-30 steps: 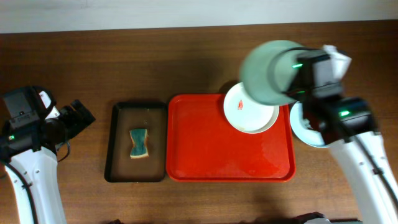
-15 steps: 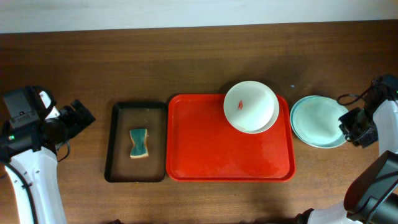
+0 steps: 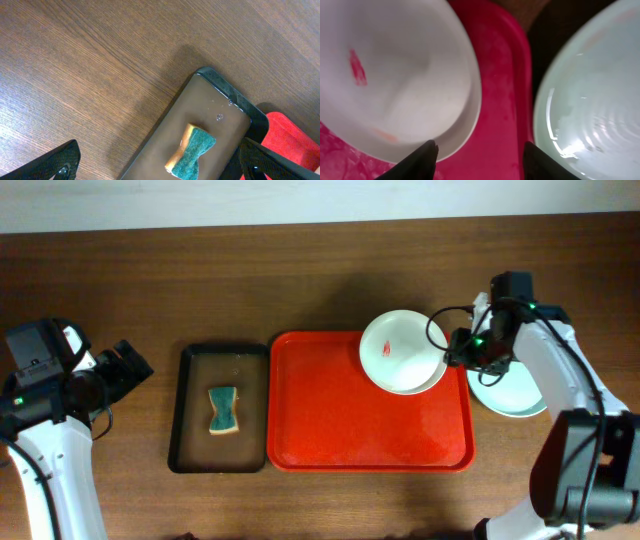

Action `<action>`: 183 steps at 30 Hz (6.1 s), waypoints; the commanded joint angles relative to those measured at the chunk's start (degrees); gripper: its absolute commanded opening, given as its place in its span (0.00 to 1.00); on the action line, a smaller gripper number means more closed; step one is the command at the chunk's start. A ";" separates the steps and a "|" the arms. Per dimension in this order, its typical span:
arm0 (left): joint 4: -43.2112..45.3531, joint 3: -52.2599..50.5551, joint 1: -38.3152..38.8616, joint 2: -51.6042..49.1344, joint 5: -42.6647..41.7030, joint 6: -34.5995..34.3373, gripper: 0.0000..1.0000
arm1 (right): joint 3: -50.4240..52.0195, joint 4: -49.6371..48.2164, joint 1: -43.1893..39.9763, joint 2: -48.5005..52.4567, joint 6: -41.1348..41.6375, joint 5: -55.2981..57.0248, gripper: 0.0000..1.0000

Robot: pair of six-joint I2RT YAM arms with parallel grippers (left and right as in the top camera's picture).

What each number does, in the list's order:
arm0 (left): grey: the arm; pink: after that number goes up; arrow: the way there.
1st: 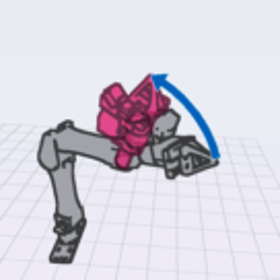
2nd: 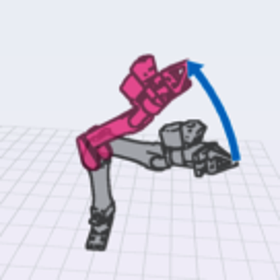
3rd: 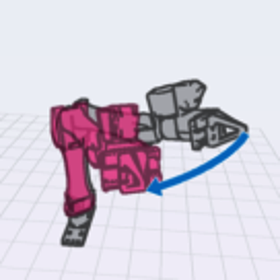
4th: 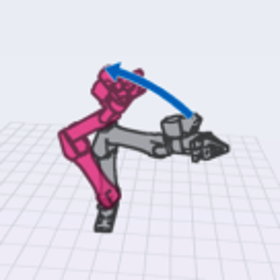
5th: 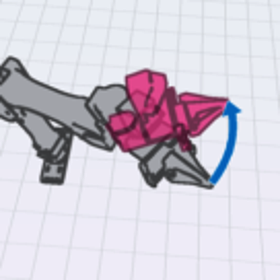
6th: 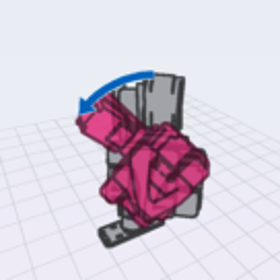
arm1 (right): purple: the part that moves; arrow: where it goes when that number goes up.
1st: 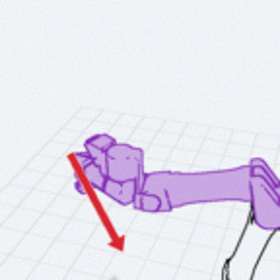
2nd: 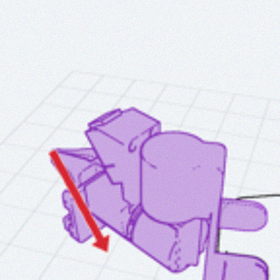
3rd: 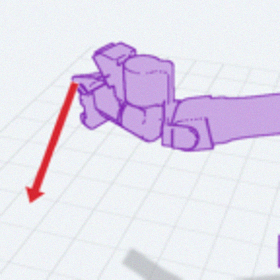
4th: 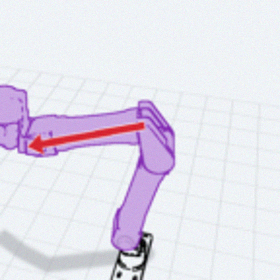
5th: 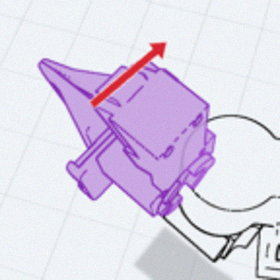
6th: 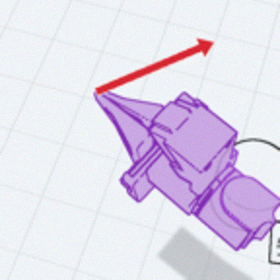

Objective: Clean dirty plates on tray and stack at the side
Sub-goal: 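Move right gripper to the white plate and drag it to tray center, then lower left gripper and grasp the sponge on the black tray, then carry the sponge with left gripper onto the white plate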

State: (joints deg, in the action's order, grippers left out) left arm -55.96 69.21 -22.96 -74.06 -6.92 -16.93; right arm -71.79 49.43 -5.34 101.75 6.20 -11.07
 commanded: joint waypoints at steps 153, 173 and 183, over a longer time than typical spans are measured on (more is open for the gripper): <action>17.25 -21.18 29.20 -20.33 -0.74 7.21 0.00 | 4.87 -4.22 22.97 5.53 19.58 -6.25 0.05; 15.89 -20.11 29.24 -21.14 0.68 7.56 0.00 | 4.90 -1.90 23.45 5.53 20.85 -6.23 0.22; 12.35 -14.32 29.20 -20.02 0.33 7.17 0.00 | 4.87 -2.62 23.45 5.53 20.85 -6.23 0.47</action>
State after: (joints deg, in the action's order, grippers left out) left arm -41.93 50.94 6.26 -95.37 -7.60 -9.23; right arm -67.16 47.11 17.67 107.53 27.00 -17.63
